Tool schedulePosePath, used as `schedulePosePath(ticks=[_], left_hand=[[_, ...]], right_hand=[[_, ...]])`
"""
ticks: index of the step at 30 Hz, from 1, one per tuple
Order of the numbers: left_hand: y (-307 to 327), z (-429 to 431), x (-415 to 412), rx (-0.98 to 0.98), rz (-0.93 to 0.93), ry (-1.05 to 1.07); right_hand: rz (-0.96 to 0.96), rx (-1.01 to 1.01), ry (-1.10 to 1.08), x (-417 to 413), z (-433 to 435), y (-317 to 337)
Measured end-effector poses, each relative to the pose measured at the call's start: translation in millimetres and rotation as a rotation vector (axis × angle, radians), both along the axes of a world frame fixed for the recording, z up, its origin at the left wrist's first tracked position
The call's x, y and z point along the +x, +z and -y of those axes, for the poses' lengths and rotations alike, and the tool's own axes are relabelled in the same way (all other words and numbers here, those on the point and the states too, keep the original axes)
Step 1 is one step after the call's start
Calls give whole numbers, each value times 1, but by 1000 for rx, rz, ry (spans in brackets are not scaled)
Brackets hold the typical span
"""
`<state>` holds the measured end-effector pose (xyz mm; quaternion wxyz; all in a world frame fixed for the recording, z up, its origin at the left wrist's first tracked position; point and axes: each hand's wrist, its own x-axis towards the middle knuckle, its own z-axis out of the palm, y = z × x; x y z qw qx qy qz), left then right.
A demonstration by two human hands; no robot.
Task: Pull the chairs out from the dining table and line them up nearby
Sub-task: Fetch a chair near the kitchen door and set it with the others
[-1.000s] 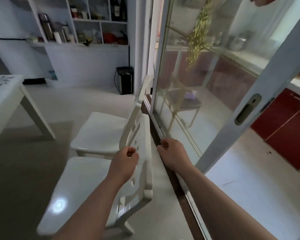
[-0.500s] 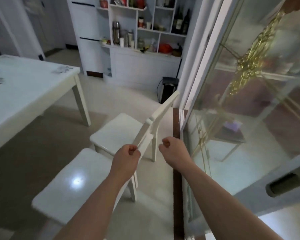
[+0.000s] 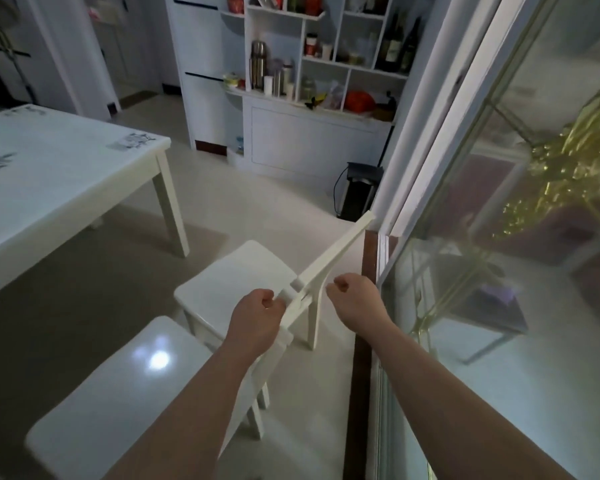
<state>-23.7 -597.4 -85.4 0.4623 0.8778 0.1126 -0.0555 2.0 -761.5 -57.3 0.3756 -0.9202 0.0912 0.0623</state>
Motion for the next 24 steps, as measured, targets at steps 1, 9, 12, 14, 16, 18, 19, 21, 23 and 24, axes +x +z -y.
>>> schedulePosePath(ticks=[1, 9, 12, 14, 16, 18, 19, 21, 23, 24], left_hand=[[-1, 3, 11, 11, -23, -7], [-33, 15, 77, 135, -70, -113], [-45, 16, 86, 102, -109, -122], [-49, 16, 93, 61, -133, -139], [-50, 18, 98, 17, -157, -167], [-52, 22, 104, -3, -197, -190], [-51, 24, 107, 1, -222, -199], [-54, 29, 114, 34, -257, -196], [-52, 32, 120, 36, -249, -169], [-50, 34, 124, 17, -243, -142]], right_hand=[[-17, -11, 1, 12, 1, -2], [-117, 48, -43, 100, 10, -33], [-170, 187, -109, 122, 9, -46], [-197, 252, -164, 135, 10, -56], [-210, 282, -197, 147, 9, -64], [-212, 301, -232, 159, 9, -71], [-212, 308, -259, 164, 9, -76], [-227, 336, -303, 171, 8, -84], [-231, 344, -313, 177, 10, -92], [-232, 339, -301, 183, 12, -95]])
